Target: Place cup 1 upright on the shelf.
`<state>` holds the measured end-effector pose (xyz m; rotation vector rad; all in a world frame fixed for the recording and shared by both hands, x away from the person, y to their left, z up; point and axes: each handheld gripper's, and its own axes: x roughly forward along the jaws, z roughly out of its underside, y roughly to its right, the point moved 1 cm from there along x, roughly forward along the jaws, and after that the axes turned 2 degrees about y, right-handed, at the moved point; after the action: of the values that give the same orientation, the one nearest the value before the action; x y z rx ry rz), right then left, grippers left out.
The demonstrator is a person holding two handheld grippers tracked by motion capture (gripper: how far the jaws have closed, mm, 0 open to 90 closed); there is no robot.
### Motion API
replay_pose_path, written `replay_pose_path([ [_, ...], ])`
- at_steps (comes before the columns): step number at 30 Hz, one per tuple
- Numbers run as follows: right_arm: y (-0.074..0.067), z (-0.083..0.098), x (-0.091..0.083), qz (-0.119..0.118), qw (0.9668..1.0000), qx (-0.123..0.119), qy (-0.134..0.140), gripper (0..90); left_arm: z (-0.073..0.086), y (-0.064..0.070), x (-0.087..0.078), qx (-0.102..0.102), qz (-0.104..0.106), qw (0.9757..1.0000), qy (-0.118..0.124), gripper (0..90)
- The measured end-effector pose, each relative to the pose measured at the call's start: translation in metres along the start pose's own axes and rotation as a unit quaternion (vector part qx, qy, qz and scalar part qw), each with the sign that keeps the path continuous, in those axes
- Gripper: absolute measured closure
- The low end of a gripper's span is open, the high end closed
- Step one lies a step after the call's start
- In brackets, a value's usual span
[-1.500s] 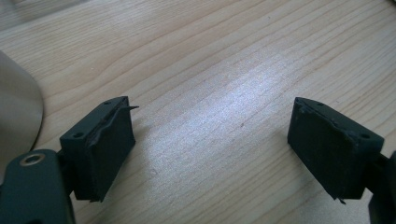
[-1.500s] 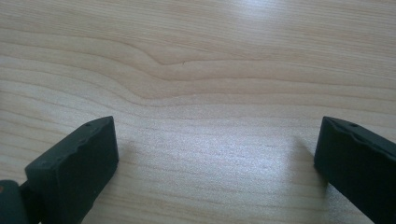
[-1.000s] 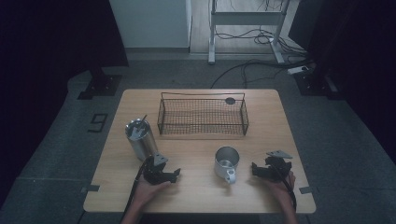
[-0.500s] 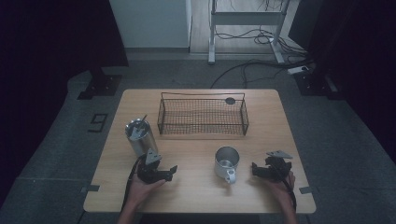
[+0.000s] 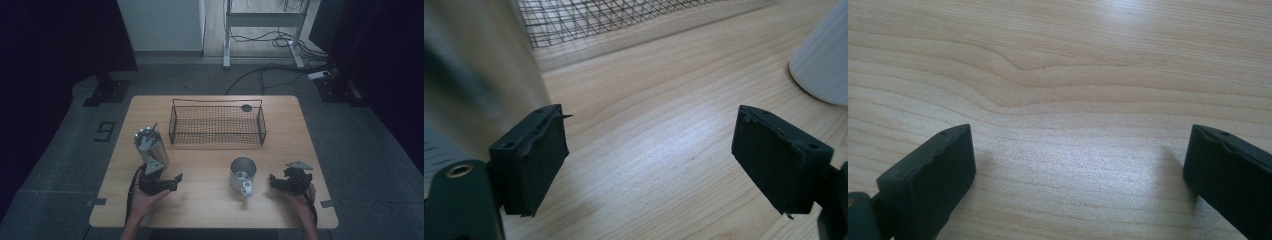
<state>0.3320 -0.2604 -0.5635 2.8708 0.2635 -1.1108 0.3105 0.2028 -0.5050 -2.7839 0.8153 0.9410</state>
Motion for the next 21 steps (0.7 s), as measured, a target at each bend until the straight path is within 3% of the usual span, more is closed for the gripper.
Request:
replay_pose_path([
  [21,0.001,0.000,0.000,0.003,1.0000,0.002,0.002,1.6,-0.004,-0.019,-0.023,-0.023,-0.014,0.9991,0.031,13.2],
])
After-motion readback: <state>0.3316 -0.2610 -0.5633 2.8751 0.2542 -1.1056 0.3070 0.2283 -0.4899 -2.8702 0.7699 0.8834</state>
